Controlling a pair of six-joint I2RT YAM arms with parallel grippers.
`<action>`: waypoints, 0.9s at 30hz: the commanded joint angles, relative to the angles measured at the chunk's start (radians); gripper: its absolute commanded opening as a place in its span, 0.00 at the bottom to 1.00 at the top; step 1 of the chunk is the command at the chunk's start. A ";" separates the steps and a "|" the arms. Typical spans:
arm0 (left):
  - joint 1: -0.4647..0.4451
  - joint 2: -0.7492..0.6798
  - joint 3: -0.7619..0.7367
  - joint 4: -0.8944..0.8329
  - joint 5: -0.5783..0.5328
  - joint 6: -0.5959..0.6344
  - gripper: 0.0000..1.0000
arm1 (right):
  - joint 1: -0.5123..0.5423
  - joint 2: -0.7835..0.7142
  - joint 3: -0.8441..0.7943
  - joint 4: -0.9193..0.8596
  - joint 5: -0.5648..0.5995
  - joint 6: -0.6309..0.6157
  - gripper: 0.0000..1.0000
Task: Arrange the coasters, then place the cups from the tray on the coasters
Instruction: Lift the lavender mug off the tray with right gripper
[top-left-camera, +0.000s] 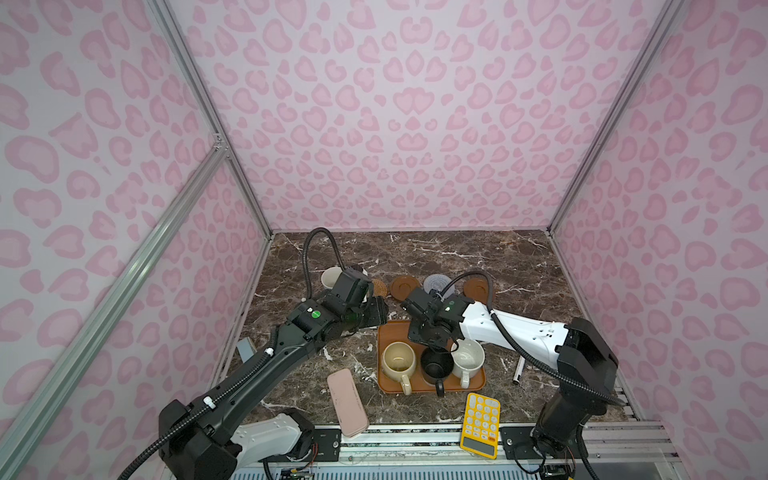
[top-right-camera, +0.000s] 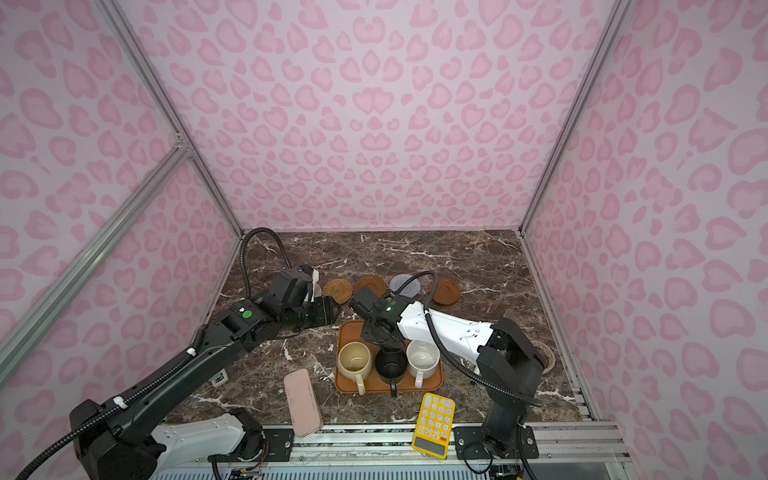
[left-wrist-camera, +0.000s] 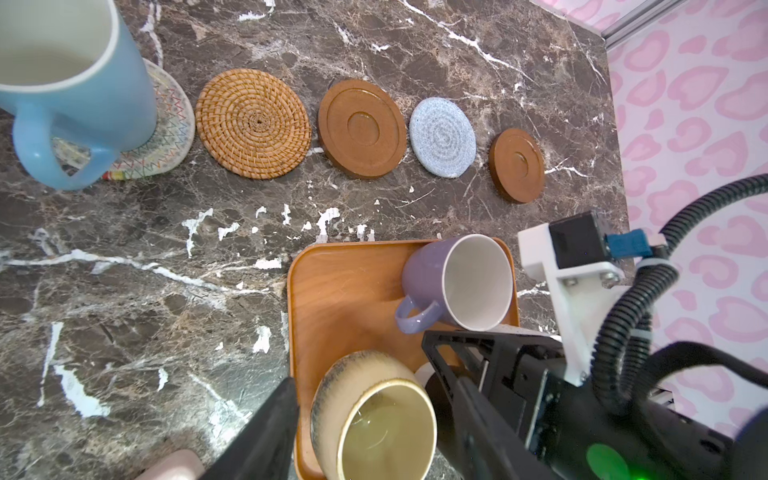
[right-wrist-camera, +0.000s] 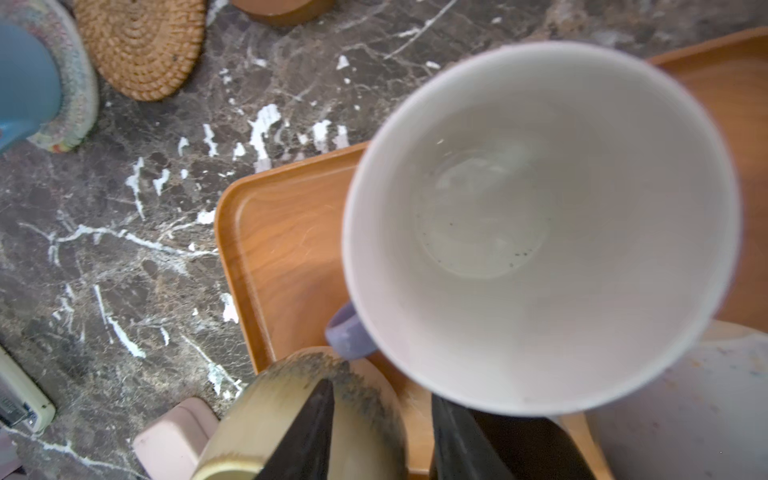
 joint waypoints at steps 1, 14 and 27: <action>0.006 -0.008 -0.001 0.018 0.007 0.028 0.62 | -0.007 -0.006 -0.012 -0.014 0.051 0.024 0.42; 0.018 -0.031 -0.025 0.024 0.018 0.034 0.62 | 0.039 0.070 0.084 -0.037 0.094 0.022 0.48; 0.029 -0.047 -0.030 0.014 0.015 0.040 0.62 | -0.001 0.100 0.078 -0.087 0.118 0.051 0.41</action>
